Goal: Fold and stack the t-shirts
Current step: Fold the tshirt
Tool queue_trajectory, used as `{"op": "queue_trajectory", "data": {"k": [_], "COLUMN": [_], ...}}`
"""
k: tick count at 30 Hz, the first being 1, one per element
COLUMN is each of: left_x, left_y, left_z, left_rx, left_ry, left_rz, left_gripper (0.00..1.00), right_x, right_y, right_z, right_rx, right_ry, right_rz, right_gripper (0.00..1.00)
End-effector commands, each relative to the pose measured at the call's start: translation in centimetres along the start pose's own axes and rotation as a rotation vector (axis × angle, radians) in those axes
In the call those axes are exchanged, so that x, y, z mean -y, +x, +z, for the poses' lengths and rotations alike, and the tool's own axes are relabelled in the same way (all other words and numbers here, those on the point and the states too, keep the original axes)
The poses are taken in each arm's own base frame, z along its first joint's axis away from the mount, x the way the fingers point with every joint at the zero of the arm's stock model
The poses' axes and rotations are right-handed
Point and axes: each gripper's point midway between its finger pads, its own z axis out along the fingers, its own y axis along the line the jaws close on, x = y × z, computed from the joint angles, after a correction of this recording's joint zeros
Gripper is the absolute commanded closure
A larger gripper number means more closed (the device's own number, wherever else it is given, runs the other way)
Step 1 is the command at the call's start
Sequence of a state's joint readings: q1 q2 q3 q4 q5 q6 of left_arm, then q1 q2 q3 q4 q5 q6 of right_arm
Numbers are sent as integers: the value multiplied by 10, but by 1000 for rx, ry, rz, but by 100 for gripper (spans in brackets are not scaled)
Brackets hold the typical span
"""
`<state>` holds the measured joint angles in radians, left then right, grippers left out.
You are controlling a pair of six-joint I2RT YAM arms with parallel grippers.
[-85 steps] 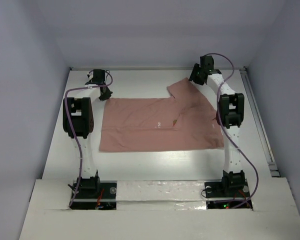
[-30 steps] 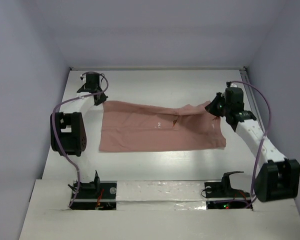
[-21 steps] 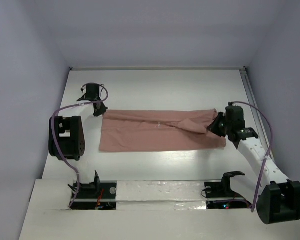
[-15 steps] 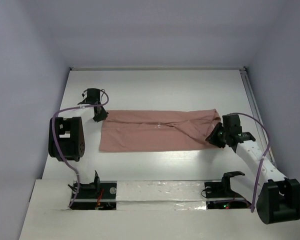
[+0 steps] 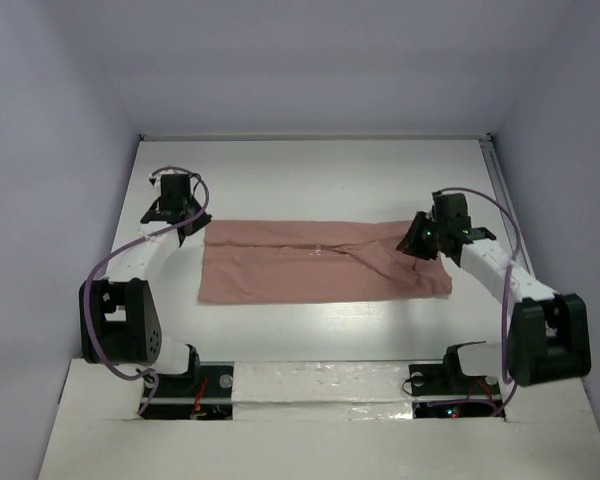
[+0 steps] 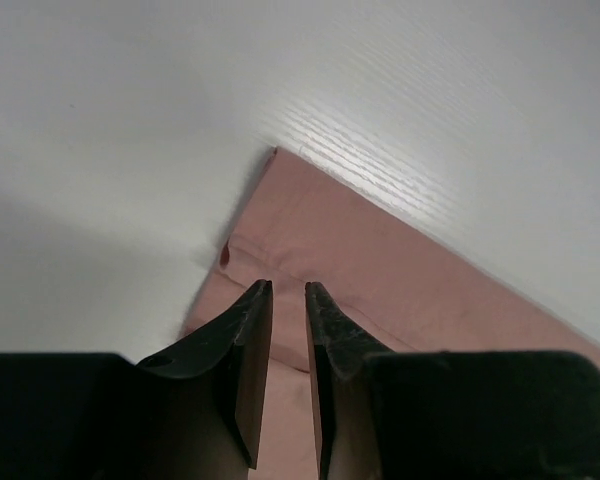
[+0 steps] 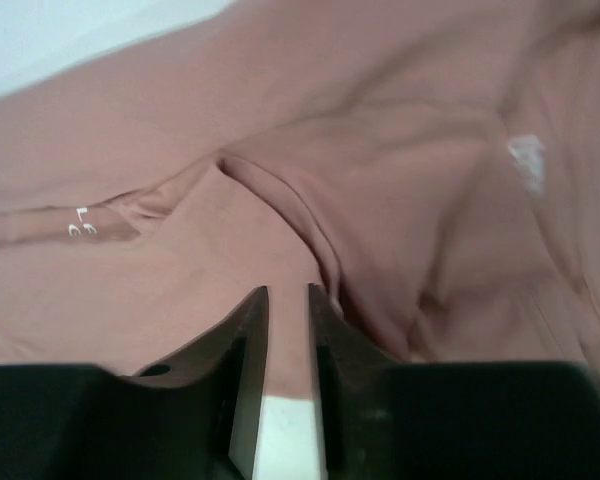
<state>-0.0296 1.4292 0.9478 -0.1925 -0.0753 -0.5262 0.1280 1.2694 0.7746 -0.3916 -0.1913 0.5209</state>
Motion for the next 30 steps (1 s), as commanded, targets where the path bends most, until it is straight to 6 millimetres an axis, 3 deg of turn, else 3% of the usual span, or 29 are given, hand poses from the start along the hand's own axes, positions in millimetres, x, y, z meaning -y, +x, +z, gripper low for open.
{"op": "queue_trajectory", "data": {"k": [1, 2, 3, 9, 18, 24, 30], "left_x": [8, 17, 27, 54, 61, 67, 64], "left_y": [11, 17, 25, 50, 78, 87, 94], "left_z": [-6, -7, -8, -15, -24, -27, -24], "left_rx": [-8, -21, -39, -68, -117, -131, -144], "left_ry": [6, 21, 38, 131, 186, 205, 196], "left_rz": [6, 25, 31, 27, 31, 42, 53], "left_gripper": [83, 83, 83, 83, 86, 87, 88], "right_x": [-44, -48, -57, -66, -32, -33, -41], "right_y": [-30, -30, -27, -16, -20, -30, -17], "right_z": [15, 20, 31, 60, 71, 72, 82], "right_rx": [46, 40, 16, -16, 42, 60, 4], "right_ry": [-108, -101, -103, -70, 99, 124, 81], "right_rz": [-123, -138, -158, -170, -189, -203, -184], "right_gripper": [62, 52, 50, 50, 51, 49, 56]}}
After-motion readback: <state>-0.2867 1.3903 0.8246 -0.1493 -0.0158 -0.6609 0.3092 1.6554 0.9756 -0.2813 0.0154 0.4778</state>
